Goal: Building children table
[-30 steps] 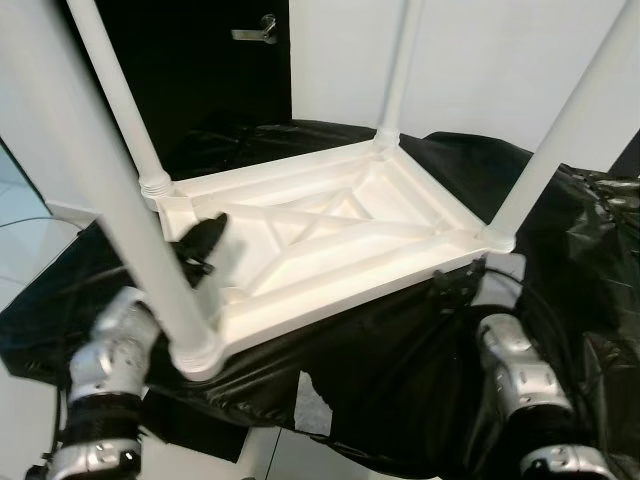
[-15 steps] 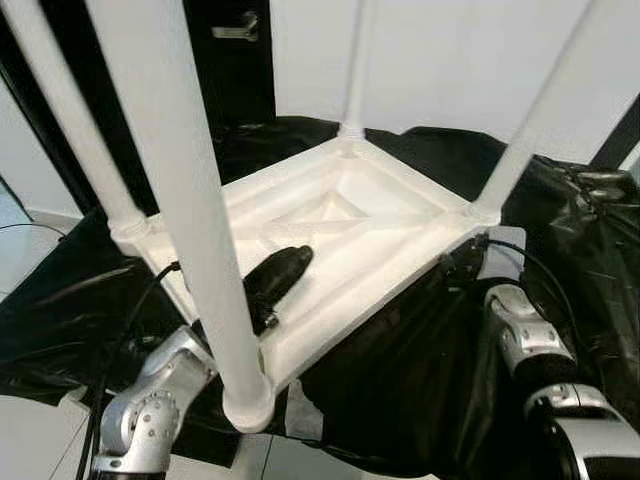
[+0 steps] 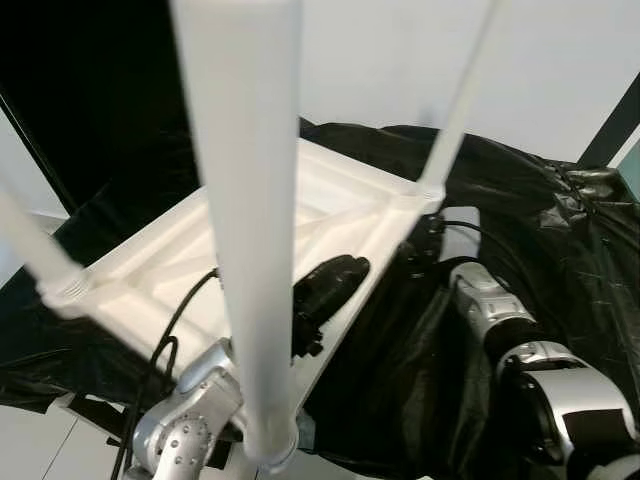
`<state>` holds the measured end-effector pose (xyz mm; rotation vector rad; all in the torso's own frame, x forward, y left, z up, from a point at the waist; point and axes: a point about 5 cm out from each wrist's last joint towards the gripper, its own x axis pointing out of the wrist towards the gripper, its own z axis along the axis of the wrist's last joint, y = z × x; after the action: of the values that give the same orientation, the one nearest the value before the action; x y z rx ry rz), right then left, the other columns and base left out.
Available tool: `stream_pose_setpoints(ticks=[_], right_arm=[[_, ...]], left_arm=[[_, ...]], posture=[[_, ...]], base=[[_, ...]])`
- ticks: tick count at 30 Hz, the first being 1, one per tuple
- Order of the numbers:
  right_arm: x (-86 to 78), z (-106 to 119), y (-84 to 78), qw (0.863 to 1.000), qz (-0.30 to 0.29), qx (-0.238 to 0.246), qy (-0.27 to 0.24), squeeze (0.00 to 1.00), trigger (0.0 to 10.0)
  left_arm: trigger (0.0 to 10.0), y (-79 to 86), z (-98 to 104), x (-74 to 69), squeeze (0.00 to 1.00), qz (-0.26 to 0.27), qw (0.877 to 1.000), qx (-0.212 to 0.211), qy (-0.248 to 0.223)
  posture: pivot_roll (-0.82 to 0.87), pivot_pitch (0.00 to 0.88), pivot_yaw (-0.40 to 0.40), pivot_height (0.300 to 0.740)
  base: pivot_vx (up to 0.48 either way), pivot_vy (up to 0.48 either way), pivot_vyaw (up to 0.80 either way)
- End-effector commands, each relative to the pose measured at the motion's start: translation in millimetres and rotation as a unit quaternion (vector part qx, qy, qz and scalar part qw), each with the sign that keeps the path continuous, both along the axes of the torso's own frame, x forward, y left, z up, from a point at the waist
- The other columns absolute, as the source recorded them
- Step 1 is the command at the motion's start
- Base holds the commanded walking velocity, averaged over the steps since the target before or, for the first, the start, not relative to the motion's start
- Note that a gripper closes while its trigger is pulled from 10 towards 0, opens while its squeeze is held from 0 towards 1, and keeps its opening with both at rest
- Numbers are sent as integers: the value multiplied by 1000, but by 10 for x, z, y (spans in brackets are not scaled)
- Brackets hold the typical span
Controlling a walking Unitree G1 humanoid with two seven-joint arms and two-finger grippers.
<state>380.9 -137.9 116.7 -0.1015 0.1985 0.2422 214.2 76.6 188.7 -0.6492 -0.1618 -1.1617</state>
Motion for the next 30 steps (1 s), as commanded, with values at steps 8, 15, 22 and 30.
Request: stream_pose_setpoints(ticks=[8,15,22,30], right_arm=[[53,124,350,998,52,11,-21,0,10000],[75,122,123,998,-38,20,-37,0,10000],[-103,14,-252,986,-115,39,-111,0,10000],[-314,-52,-276,984,-93,33,-152,0,10000]], left_arm=[[10000,-261,-64,81,0,17,996,80,-31],[10000,-244,-63,347,0,121,986,114,-32],[10000,285,79,475,0,190,975,104,-50],[10000,611,-29,381,0,158,962,205,-86]], posture=[[87,0,-59,740],[91,0,-58,740],[76,0,-38,740],[69,0,-33,740]], base=[[0,0,0],[0,0,0],[0,0,0],[0,0,0]])
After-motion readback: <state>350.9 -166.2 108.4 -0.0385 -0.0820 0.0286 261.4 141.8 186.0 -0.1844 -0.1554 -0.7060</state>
